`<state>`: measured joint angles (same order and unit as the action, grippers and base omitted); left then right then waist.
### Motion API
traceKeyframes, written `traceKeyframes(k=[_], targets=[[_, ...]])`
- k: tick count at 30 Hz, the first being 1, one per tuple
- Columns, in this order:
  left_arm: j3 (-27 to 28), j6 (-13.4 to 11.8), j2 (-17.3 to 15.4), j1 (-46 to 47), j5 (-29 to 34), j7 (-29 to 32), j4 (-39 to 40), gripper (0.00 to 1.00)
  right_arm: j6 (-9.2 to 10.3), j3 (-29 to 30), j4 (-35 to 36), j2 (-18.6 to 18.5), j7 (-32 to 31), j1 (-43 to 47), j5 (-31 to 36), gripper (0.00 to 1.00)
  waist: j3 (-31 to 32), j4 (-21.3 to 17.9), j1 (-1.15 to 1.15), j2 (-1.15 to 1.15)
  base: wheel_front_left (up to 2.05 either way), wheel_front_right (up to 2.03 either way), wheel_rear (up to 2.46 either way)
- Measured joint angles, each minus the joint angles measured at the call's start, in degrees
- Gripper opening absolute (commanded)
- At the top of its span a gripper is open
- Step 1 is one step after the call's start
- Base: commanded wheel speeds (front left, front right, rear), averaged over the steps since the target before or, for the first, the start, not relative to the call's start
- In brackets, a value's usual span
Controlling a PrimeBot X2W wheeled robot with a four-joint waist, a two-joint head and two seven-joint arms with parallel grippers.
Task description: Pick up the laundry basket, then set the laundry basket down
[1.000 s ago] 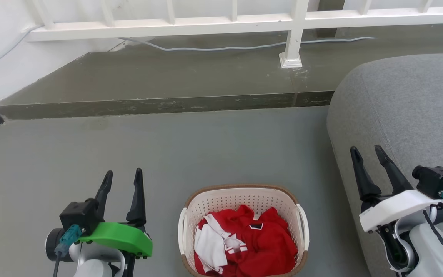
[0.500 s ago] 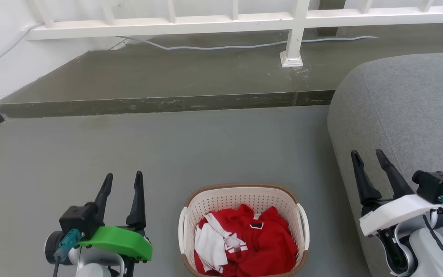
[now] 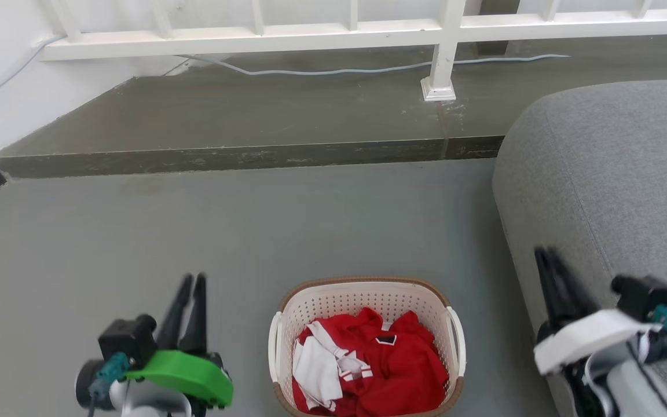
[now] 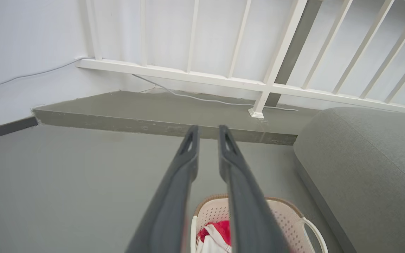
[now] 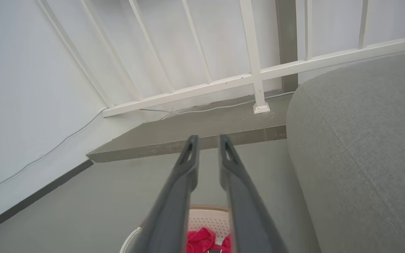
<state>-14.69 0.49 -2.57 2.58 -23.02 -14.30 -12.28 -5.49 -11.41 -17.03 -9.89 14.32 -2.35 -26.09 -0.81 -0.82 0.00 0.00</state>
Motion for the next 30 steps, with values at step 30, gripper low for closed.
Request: traceKeyframes(k=[30], targets=[[3.5, 1.1, 0.2, -1.5, -18.3, 4.3, -1.2, 0.0, -0.05, 4.5, -1.4, 2.6, -5.4, 1.7, -16.9, 0.0, 0.2, 0.2, 0.0, 0.0, 0.0, 0.0, 0.0]])
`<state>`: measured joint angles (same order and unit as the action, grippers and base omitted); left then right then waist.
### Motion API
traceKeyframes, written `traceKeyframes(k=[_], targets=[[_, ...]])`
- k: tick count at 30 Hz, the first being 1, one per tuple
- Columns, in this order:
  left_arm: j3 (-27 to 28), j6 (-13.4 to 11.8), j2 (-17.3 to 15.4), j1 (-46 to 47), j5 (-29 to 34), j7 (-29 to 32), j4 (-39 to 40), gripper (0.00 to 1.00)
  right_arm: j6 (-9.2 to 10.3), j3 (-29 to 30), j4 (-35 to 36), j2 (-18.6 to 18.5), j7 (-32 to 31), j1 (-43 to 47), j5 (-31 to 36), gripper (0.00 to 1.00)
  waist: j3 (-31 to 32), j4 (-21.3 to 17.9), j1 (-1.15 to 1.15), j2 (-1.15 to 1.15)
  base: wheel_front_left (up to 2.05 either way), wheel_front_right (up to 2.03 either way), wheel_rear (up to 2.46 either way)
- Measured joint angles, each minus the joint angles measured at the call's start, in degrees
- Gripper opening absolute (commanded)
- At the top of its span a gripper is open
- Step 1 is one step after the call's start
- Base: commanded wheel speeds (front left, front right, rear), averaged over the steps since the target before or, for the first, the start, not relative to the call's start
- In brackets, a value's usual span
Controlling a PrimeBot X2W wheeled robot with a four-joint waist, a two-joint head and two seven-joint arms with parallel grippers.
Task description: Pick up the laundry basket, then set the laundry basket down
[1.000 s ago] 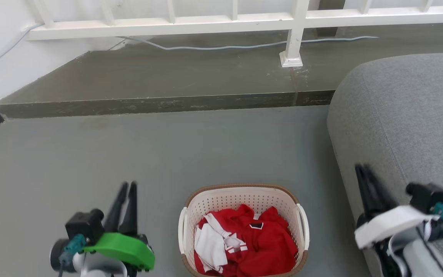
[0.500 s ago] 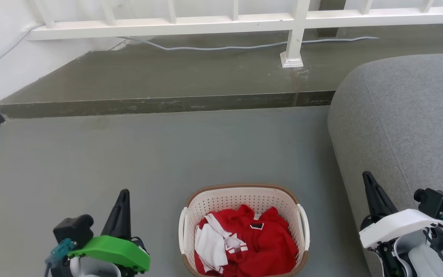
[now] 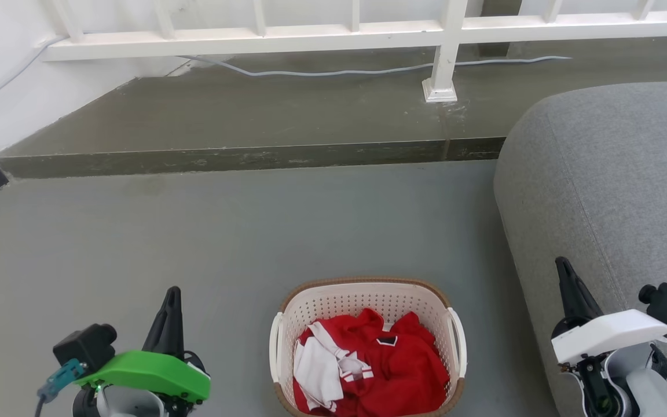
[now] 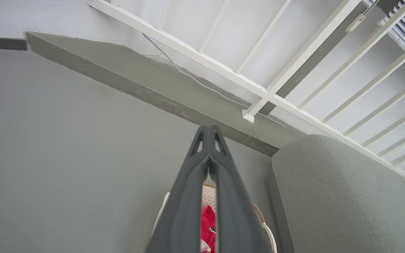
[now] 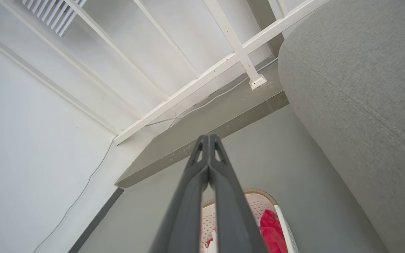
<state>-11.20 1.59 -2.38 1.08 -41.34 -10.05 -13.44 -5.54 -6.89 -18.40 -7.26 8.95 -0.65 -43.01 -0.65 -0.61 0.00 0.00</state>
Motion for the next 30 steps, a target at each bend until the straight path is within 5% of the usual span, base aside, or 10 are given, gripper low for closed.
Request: traceKeyframes(k=[30], targets=[[4.9, 2.0, -0.3, 0.1, -19.6, 5.6, -0.6, 0.0, -0.47, 5.5, 0.5, 1.9, -5.7, -0.8, -18.2, 0.0, 0.2, 0.2, 0.0, 0.0, 0.0, 0.0, 0.0]])
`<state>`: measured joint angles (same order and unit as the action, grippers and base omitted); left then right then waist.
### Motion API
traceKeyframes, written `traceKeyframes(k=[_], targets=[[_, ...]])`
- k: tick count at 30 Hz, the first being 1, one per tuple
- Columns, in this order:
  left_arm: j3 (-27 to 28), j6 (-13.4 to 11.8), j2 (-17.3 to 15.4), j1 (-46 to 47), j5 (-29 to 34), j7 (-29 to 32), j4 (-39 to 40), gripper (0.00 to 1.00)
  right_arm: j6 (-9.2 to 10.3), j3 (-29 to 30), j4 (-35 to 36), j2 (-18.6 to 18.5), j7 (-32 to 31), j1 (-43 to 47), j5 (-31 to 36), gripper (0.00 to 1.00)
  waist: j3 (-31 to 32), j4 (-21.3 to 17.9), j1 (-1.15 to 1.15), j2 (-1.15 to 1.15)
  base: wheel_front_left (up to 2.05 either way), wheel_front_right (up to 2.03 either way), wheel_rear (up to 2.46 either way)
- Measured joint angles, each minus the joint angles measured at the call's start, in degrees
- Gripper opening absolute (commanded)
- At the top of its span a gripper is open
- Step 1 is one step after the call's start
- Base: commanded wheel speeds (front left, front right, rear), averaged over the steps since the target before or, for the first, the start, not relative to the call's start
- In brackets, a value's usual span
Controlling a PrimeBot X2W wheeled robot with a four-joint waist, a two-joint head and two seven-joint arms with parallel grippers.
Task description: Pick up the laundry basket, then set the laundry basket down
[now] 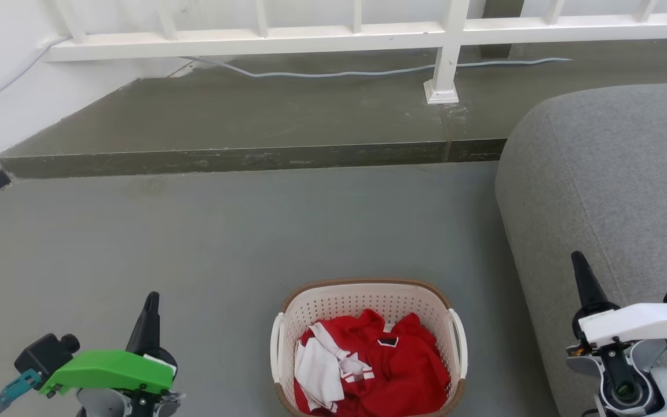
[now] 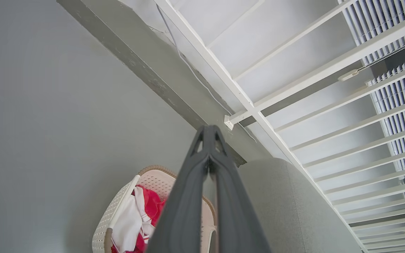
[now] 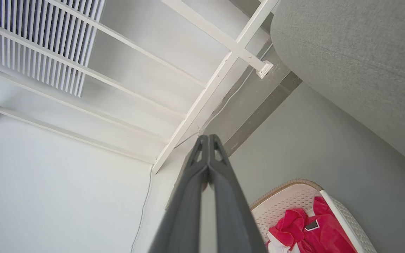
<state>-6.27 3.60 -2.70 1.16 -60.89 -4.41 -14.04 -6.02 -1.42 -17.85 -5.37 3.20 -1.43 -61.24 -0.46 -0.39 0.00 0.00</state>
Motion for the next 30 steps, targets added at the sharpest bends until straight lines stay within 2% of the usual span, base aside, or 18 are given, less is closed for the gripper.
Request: traceKeyframes(k=[30], targets=[[4.5, 2.0, -0.4, 0.7, -19.4, 4.9, -0.9, 0.0, -0.52, 5.3, 0.8, 1.8, -5.5, -1.1, -17.6, 0.0, 0.2, 0.2, 0.0, 0.0, 0.0, 0.0, 0.0]])
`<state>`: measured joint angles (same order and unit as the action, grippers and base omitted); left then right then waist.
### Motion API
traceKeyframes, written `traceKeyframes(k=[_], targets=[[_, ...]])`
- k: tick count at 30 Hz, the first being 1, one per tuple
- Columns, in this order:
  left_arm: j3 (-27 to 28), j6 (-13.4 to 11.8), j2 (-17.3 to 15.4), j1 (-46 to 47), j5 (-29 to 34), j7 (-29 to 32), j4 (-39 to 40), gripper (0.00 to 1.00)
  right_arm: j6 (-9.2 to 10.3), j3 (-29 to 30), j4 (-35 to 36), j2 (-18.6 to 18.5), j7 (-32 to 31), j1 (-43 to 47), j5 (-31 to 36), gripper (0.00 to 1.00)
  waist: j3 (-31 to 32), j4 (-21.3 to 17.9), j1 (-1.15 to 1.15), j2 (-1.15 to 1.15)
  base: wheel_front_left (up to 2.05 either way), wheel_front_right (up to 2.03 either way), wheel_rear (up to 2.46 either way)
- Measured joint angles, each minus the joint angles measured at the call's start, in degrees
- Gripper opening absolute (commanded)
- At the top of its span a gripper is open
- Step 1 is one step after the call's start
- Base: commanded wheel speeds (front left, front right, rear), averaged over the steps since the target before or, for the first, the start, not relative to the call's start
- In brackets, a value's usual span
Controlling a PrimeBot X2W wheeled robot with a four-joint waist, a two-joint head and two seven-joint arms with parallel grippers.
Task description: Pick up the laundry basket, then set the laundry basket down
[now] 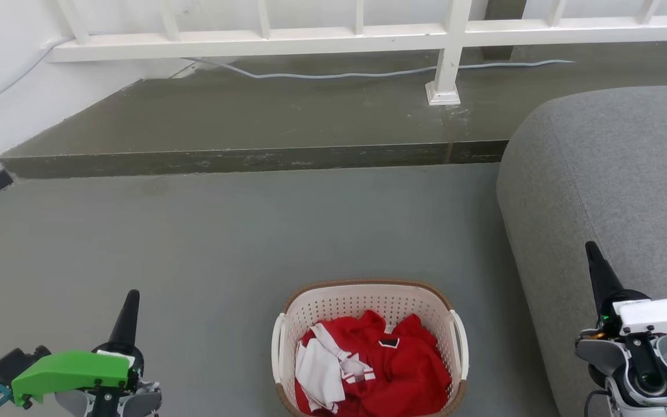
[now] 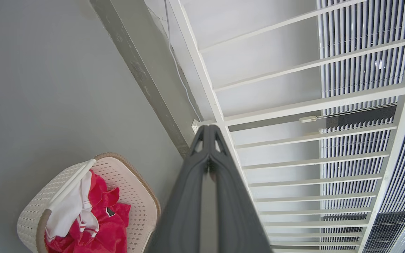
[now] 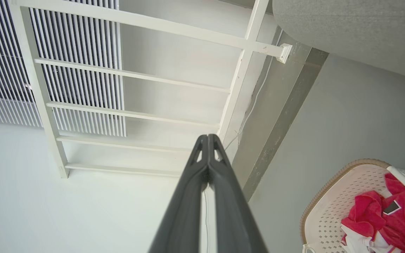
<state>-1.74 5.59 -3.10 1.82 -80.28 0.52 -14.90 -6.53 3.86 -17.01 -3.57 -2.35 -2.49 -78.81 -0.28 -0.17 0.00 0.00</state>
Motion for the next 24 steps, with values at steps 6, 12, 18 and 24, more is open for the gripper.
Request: traceKeyframes(k=[6, 12, 18, 24], targets=[[1.0, 0.2, 0.0, 0.0, -4.0, 1.0, -0.2, 0.0, 0.0, 1.2, 0.1, 0.3, -1.1, -0.4, -3.6, 0.0, 0.0, 0.0, 0.0, 0.0, 0.0, 0.0, 0.0], [1.9, 0.7, -0.1, 0.6, -8.0, 2.1, -0.5, 0.0, -0.01, 2.2, 0.4, 0.7, -2.3, -0.6, -7.3, 0.0, 0.1, 0.1, 0.0, 0.0, 0.0, 0.0, 0.0], [3.0, 1.0, -0.2, 1.2, -11.9, 3.0, -0.7, 0.0, -0.02, 3.3, 0.6, 1.0, -3.4, -0.6, -10.9, 0.0, 0.1, 0.1, 0.0, 0.0, 0.0, 0.0, 0.0], [3.4, 1.3, -0.3, 1.2, -13.5, 3.5, -0.9, 0.0, -0.14, 3.8, 0.6, 1.3, -3.8, -0.6, -12.9, 0.0, 0.1, 0.2, 0.0, 0.0, 0.0, 0.0, 0.0]])
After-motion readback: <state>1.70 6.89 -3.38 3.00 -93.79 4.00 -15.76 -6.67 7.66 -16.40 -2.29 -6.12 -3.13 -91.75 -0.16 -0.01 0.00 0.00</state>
